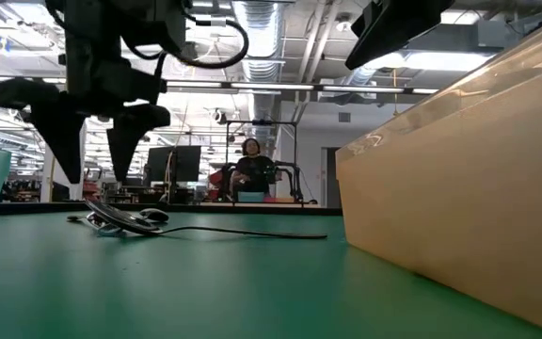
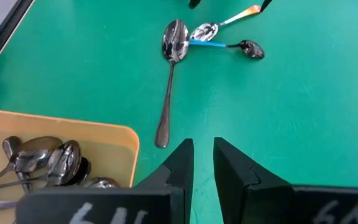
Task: Sort silverware by color (type)
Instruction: Put the orange spoon into the green bin
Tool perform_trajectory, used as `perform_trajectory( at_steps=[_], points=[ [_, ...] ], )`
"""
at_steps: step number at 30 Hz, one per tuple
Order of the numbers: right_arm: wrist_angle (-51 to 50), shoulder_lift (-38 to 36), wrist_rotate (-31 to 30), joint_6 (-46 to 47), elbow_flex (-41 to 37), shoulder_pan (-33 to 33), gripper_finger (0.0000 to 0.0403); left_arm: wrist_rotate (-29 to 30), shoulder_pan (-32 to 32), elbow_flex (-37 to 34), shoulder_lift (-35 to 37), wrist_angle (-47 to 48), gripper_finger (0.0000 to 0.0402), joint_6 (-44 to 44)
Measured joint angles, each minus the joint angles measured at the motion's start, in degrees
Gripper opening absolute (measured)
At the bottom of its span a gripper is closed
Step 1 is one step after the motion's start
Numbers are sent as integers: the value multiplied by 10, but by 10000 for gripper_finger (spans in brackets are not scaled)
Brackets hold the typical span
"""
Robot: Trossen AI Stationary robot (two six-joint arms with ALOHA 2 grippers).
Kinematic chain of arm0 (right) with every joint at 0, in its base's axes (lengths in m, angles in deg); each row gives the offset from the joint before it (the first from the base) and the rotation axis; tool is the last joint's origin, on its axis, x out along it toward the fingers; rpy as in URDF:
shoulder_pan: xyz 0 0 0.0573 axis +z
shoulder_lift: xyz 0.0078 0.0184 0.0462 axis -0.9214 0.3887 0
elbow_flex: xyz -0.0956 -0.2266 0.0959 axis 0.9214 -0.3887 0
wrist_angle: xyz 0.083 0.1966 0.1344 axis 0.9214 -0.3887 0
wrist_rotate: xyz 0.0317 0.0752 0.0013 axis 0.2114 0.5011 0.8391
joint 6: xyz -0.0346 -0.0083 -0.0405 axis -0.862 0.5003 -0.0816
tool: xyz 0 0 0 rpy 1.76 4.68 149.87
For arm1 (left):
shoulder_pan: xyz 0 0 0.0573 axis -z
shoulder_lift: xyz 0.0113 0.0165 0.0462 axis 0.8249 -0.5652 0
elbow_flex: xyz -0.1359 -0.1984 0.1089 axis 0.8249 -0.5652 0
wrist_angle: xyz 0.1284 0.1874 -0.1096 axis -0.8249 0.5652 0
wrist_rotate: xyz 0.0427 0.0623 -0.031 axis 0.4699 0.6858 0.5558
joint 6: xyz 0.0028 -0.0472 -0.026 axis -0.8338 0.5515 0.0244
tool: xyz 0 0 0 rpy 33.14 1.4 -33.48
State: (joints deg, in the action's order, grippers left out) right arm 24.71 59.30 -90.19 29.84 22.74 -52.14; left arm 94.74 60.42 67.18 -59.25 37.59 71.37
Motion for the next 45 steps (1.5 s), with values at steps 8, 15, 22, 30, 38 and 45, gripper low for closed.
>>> perform_trajectory(
  at_steps=[8,15,22,30,38,45],
  points=[
    [-13,0,0,10,0,0,71,0,-1,-27,0,-57,260,-22],
    [-12,0,0,11,0,0,71,-24,-1,-56,0,-83,260,-83],
    [-12,0,0,12,0,0,71,-28,-1,-72,0,-102,257,-149],
    [-12,0,0,12,0,0,71,-41,-1,-86,0,-146,232,-174],
    [-12,0,-1,11,0,0,71,-62,-1,-93,0,-149,213,-169],
    [-12,0,-1,11,0,-1,71,-66,-1,-93,0,-149,189,-163]
  ],
)
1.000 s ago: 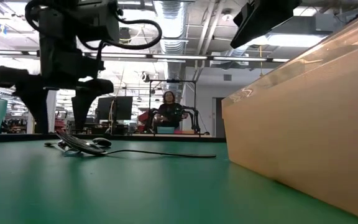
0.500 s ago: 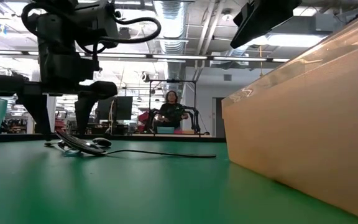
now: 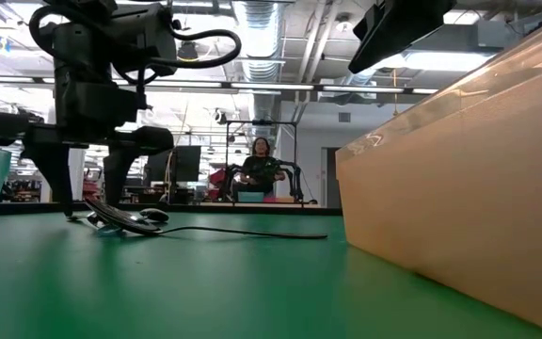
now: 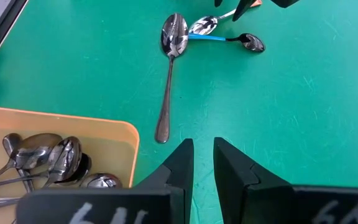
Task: Sort silverware by color (type)
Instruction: Put the orange spoon into the green bin
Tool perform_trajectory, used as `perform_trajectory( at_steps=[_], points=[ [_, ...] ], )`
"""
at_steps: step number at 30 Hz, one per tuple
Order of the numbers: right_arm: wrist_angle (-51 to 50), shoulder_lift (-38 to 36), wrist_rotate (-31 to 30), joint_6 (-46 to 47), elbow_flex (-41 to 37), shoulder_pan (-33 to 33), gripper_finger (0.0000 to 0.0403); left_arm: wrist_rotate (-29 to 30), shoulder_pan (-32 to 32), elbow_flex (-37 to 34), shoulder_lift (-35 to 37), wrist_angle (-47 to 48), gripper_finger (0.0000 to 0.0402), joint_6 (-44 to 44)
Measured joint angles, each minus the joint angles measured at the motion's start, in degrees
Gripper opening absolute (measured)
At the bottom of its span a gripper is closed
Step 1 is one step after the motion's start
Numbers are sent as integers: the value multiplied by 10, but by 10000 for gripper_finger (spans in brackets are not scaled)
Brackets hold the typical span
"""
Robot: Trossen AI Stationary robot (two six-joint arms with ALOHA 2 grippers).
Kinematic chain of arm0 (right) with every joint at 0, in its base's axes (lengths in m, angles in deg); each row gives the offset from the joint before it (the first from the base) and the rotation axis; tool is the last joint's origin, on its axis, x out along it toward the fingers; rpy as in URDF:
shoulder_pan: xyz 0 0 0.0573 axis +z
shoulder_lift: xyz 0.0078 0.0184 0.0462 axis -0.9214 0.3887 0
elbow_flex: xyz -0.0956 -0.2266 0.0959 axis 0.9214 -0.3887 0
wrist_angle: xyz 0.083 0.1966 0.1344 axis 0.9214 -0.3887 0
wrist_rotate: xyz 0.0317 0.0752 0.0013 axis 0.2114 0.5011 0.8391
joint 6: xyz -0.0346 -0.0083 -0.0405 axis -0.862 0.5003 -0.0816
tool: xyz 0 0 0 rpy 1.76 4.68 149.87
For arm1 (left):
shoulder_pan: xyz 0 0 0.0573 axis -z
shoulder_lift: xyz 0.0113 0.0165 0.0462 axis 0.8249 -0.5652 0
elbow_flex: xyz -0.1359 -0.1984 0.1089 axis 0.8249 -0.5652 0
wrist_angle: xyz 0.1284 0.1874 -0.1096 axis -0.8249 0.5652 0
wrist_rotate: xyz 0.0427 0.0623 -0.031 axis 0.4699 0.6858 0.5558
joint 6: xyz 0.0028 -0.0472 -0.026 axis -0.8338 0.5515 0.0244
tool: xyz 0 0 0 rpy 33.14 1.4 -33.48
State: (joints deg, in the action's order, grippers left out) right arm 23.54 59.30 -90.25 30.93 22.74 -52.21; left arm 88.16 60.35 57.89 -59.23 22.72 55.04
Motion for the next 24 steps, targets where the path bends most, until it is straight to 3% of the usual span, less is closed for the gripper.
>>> perform_trajectory(
  at_steps=[7,16,24],
  points=[
    [0,0,0,0,0,0,71,16,0,0,0,0,130,16],
    [0,0,0,0,0,0,71,51,0,0,0,0,9,12],
    [0,0,-1,0,0,0,71,72,0,1,0,1,0,43]
  ],
)
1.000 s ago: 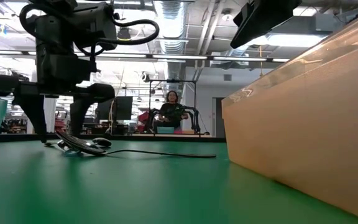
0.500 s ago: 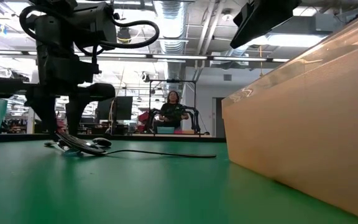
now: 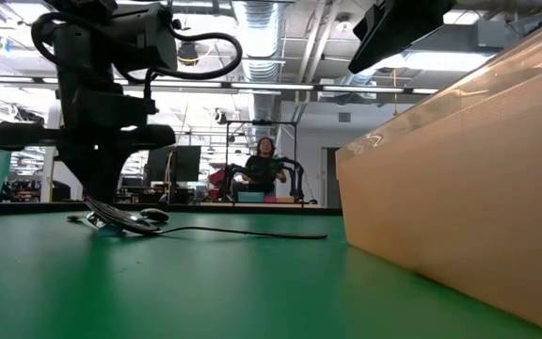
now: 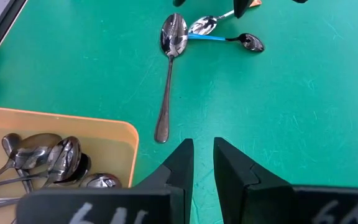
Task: Sort silverware by color (type)
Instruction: Put the orange spoon into the green bin
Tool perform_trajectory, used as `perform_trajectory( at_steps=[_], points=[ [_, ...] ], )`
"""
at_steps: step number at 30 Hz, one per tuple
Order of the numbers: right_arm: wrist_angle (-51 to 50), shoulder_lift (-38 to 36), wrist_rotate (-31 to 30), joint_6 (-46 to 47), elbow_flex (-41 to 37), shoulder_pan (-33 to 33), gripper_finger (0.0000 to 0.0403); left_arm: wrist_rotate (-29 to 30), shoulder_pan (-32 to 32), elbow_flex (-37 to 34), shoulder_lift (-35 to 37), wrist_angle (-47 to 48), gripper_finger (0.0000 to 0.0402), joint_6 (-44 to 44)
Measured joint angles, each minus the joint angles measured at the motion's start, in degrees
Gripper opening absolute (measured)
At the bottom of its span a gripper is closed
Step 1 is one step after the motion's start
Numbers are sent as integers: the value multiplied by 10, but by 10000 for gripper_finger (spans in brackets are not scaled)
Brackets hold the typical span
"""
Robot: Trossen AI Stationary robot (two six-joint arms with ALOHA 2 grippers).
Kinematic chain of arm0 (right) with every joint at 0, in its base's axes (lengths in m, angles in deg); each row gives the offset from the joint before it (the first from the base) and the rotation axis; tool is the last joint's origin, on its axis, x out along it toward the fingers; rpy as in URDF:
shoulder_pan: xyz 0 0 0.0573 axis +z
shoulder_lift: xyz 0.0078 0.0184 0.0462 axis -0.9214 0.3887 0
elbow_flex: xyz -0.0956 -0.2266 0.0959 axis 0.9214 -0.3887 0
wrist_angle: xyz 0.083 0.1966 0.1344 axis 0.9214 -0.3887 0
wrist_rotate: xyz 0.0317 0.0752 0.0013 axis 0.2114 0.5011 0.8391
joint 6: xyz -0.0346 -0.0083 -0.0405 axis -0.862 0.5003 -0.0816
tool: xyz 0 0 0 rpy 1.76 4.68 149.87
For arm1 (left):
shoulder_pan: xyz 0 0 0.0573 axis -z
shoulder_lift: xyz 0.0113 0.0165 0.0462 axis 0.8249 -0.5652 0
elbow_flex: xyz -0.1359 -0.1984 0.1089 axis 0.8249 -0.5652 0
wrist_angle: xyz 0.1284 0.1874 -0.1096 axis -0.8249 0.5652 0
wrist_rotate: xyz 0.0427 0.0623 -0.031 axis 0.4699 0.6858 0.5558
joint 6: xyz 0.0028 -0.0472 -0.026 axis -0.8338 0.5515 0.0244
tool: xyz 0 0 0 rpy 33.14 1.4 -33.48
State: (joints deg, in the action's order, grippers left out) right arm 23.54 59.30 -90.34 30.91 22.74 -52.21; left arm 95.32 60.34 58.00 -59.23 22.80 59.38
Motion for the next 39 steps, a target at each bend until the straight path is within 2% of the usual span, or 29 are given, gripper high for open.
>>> perform_trajectory(
  at_steps=[9,15,18,22,29,35,39],
  points=[
    [0,0,0,0,0,0,71,27,0,0,0,0,0,27],
    [0,0,0,0,0,0,71,20,0,0,0,0,5,-11],
    [-1,0,0,0,0,0,71,-13,0,0,0,0,24,-71],
    [-1,0,0,0,0,0,71,-34,1,0,0,-3,72,-138],
    [-1,0,0,0,0,0,71,-51,0,0,0,-2,153,-166],
    [-1,0,0,0,0,-1,71,-58,0,0,-1,2,164,-178],
    [-1,0,-1,0,0,-1,71,-65,0,1,-32,14,164,-191]
  ],
)
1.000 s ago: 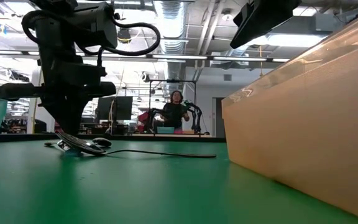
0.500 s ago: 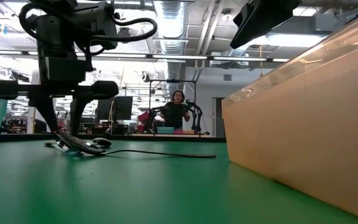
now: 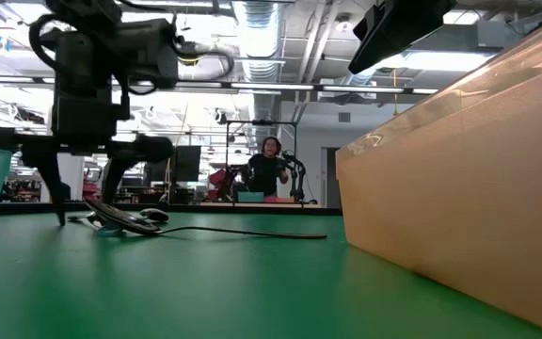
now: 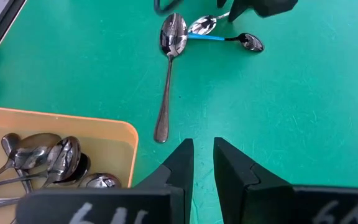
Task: Sort silverware by color (type)
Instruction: Put the orange spoon into the green bin
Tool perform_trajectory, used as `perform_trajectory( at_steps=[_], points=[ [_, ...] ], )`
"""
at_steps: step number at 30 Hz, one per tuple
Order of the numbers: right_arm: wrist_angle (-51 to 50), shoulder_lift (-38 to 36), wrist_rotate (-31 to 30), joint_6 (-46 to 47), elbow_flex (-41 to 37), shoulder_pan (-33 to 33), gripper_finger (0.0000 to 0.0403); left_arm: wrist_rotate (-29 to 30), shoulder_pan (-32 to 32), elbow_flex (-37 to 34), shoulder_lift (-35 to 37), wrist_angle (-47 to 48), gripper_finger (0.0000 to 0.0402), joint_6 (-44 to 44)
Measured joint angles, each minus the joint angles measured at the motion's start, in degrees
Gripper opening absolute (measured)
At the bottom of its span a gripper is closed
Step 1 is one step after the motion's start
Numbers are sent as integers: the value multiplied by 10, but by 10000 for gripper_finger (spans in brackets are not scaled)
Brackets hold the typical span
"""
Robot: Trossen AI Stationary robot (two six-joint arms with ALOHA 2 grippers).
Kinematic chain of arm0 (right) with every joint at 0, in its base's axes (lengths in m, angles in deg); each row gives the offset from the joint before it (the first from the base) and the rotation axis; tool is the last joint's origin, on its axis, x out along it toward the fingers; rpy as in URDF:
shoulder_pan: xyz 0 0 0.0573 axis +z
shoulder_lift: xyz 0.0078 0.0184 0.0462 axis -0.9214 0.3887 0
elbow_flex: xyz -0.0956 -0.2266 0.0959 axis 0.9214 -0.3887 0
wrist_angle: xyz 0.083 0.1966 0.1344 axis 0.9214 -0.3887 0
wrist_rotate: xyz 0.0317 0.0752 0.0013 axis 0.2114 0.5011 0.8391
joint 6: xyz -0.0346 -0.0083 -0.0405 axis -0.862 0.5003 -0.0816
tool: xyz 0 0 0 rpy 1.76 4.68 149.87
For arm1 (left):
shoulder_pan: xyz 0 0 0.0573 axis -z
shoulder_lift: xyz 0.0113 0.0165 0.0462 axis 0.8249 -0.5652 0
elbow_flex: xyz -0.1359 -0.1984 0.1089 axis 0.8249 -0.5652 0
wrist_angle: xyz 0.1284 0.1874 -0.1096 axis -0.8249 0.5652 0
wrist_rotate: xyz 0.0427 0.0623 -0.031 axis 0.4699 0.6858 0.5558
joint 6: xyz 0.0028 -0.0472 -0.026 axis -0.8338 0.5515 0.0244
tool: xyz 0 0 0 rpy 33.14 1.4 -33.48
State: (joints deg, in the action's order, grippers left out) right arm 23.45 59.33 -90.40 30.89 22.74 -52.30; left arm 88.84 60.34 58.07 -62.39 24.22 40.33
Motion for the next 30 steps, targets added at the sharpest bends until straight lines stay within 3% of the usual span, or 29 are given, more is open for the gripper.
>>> perform_trajectory(
  at_steps=[5,11,19,30],
  points=[
    [-4,0,0,0,0,0,71,15,1,9,-42,10,165,0],
    [-5,0,0,0,0,0,71,20,1,19,-40,18,149,-11],
    [-6,0,0,0,0,0,71,38,1,27,-39,10,13,0],
    [-6,0,0,1,0,-3,71,60,10,28,-39,13,2,-10]
  ],
)
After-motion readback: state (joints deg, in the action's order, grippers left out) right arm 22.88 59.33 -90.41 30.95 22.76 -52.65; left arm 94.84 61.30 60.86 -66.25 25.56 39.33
